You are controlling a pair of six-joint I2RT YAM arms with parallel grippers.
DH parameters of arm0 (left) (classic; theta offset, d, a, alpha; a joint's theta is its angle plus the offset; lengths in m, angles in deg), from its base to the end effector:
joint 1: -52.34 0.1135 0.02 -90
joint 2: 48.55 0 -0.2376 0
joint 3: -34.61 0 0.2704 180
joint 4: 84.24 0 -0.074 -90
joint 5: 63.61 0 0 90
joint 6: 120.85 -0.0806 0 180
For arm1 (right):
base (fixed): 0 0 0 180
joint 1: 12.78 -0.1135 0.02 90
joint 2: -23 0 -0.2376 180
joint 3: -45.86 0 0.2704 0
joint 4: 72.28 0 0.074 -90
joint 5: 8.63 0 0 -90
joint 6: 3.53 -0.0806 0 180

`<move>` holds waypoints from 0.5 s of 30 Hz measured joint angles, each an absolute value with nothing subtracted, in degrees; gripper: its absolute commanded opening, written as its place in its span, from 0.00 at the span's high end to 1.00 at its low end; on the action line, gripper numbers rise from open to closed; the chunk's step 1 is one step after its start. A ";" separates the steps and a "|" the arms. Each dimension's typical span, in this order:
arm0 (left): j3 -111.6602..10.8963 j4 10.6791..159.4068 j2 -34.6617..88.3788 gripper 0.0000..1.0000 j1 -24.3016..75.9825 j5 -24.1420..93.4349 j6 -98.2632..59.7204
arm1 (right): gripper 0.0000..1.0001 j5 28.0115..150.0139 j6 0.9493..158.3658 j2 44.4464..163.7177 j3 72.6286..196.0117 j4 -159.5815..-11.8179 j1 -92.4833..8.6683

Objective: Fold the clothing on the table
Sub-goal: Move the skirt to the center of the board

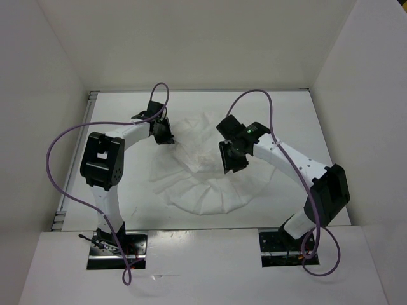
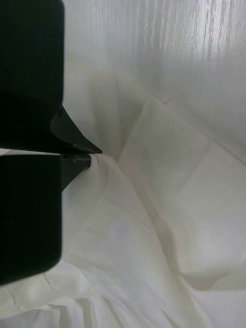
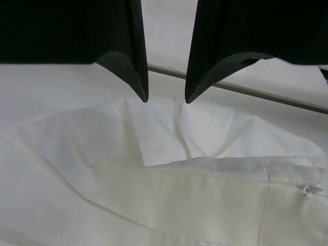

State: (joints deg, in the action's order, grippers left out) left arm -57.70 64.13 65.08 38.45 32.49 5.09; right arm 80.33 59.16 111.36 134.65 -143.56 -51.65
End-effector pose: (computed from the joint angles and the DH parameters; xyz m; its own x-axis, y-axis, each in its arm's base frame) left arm 0.4445 -0.1187 0.1098 -0.8039 -0.4024 -0.4380 -0.2112 0.8815 -0.4223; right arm 0.2612 0.2087 0.2070 -0.9393 -0.1679 -0.2993 -0.2160 0.9670 0.1353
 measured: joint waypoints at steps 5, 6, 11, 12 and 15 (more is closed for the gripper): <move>-57.67 64.24 65.08 1.00 38.45 32.56 5.09 | 0.53 77.40 62.31 112.14 139.04 -144.24 -52.13; -57.67 64.26 65.08 1.00 38.45 32.63 5.09 | 0.52 76.92 63.16 112.69 140.16 -143.98 -52.31; -57.67 64.39 65.08 1.00 38.65 33.24 5.05 | 0.52 70.69 68.01 117.35 143.11 -140.87 -57.31; -57.67 64.42 65.08 1.00 38.80 33.57 4.94 | 0.52 69.78 68.78 118.48 143.20 -140.17 -58.54; -58.09 63.45 65.21 1.00 39.87 34.72 3.91 | 0.52 68.90 71.31 121.91 143.41 -138.34 -61.27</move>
